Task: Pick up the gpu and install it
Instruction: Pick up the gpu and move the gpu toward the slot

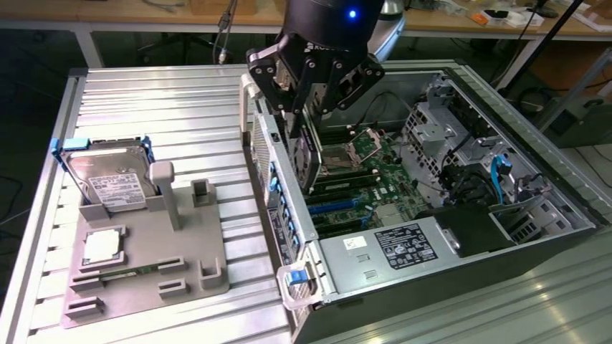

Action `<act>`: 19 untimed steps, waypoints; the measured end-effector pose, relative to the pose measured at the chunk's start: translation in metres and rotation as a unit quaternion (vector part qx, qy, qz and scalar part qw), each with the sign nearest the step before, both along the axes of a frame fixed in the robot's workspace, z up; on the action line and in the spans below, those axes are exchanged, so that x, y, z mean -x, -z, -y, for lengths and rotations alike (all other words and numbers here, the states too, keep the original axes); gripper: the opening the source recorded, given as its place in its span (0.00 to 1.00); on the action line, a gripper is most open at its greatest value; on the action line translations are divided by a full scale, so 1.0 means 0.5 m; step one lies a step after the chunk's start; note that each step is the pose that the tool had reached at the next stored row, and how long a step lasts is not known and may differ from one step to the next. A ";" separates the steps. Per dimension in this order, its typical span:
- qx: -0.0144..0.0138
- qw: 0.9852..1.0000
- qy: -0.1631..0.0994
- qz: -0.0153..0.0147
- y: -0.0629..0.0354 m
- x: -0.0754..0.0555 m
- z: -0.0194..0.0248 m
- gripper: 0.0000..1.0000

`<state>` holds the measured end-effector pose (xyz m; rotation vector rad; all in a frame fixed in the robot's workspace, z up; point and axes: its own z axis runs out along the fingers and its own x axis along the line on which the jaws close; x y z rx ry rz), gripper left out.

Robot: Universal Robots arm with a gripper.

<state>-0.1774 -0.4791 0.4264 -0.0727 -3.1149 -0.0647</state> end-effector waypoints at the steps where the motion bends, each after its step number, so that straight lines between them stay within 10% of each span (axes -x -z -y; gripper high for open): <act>1: 0.000 1.000 0.000 0.000 0.000 0.000 0.0000 0.27; 19: 0.000 1.000 -0.005 0.000 0.001 -0.013 -0.0002 0.27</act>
